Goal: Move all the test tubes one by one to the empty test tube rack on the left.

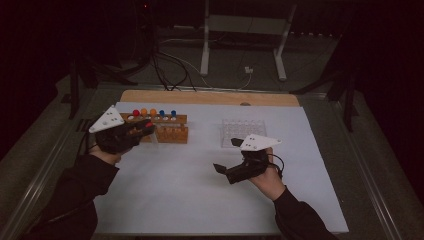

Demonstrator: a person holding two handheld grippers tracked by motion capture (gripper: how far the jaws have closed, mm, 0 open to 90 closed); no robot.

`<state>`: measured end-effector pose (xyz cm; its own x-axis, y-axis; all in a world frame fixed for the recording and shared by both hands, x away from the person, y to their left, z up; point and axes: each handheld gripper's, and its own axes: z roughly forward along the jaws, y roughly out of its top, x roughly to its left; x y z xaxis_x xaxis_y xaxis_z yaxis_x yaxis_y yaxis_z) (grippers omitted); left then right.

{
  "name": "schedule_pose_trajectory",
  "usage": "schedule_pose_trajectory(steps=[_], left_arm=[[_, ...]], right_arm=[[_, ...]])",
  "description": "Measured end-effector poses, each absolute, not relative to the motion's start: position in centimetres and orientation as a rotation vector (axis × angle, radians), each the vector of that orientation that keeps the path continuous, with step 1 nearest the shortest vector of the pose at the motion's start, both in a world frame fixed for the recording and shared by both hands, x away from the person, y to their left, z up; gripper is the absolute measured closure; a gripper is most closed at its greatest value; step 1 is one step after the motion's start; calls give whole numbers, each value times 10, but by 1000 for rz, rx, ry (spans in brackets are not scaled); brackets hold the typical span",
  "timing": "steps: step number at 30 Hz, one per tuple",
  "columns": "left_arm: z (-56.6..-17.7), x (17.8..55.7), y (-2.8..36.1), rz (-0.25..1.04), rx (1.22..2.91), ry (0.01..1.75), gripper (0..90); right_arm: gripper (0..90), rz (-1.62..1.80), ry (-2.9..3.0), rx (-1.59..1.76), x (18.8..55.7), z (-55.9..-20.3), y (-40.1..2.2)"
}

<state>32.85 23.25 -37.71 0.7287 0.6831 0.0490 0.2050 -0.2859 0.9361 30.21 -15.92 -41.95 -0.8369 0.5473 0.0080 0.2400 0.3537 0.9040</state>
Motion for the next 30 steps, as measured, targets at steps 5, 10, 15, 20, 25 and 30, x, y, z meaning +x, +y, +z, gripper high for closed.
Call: schedule_pose_trajectory(steps=[5,10,15,20,25,30], left_arm=[[-374,334,252,596,1805,764,716],[-371,343,266,653,1789,818,716],[-368,354,278,722,1758,885,716],[-368,367,284,782,1721,947,716],[-373,383,286,821,1698,1000,716],[-378,397,286,855,1665,1037,717]], right_arm=[[1,1470,2312,701,302,-419,-161],[2,1465,2311,705,303,-419,-162],[1,1466,2314,699,303,-418,-162],[2,1463,2319,693,303,-419,-162],[2,1457,2320,691,303,-419,-162],[2,1456,2322,696,304,-420,-163]])
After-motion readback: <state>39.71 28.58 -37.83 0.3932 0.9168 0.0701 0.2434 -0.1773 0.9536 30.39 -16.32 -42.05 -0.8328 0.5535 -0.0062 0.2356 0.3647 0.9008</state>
